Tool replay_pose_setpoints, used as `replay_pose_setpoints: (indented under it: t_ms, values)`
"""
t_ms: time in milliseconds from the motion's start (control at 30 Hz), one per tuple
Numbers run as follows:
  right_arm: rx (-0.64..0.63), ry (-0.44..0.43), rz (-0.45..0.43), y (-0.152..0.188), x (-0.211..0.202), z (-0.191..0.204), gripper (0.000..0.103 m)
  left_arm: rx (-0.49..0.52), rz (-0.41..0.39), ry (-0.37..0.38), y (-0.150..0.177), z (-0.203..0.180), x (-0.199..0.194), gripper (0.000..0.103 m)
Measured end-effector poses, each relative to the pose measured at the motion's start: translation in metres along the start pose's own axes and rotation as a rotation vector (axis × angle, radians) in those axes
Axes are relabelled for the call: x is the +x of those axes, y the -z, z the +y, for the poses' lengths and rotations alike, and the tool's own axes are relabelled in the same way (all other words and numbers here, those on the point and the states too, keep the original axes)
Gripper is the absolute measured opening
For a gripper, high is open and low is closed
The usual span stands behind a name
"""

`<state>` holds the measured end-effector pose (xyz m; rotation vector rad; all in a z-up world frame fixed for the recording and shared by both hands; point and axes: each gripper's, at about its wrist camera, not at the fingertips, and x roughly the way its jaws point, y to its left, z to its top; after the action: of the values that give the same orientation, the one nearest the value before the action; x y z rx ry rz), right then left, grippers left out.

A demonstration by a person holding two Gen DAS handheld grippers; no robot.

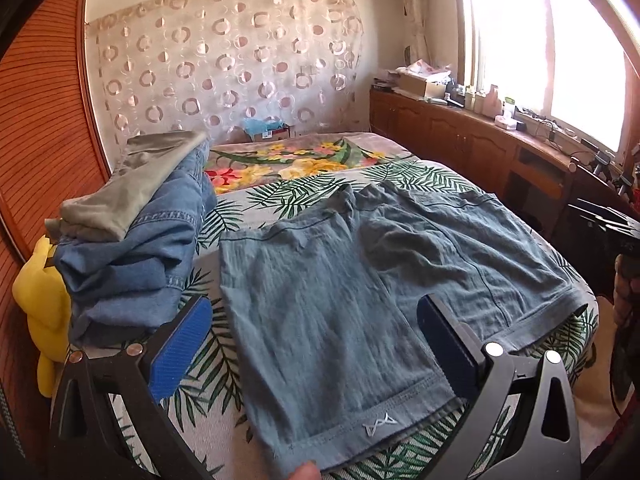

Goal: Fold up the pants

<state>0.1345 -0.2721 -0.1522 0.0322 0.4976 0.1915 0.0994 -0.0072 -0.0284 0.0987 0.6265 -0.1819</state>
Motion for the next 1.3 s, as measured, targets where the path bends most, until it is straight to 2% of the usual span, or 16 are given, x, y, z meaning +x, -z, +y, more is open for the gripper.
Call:
replay_pose_setpoints:
  t_ms: [233,400,733,833,933,1000,1100,1200,1300]
  values:
    - [0.005,-0.026,0.09,-0.019,0.034,-0.019,0.061,-0.002,0.002,0.009,-0.01,0.001,0.009,0.102]
    - [-0.002,-0.031,0.158,-0.03,0.053,-0.027,0.042,-0.01,0.011,0.024,-0.008,0.002,0.013,0.102]
    - [0.023,-0.016,0.28,-0.056,0.089,-0.041,0.037,-0.03,0.055,0.036,0.005,0.0,0.025,0.102]
    - [0.049,-0.029,0.306,-0.064,0.096,-0.041,0.031,-0.032,0.067,0.034,0.007,0.001,0.027,0.102]
    - [0.048,-0.032,0.325,-0.069,0.097,-0.042,0.019,-0.029,0.076,0.025,0.011,0.001,0.029,0.102]
    - [0.04,-0.036,0.317,-0.072,0.091,-0.042,0.004,-0.028,0.082,0.018,0.013,0.003,0.03,0.102]
    - [0.067,0.021,0.272,-0.079,0.081,-0.051,0.003,-0.034,0.09,0.012,0.014,0.006,0.032,0.102]
    - [0.082,0.085,0.275,-0.08,0.074,-0.058,0.003,-0.041,0.094,0.014,0.015,0.009,0.032,0.102]
    - [0.066,0.08,0.287,-0.079,0.068,-0.054,0.003,-0.042,0.094,0.014,0.014,0.009,0.032,0.102]
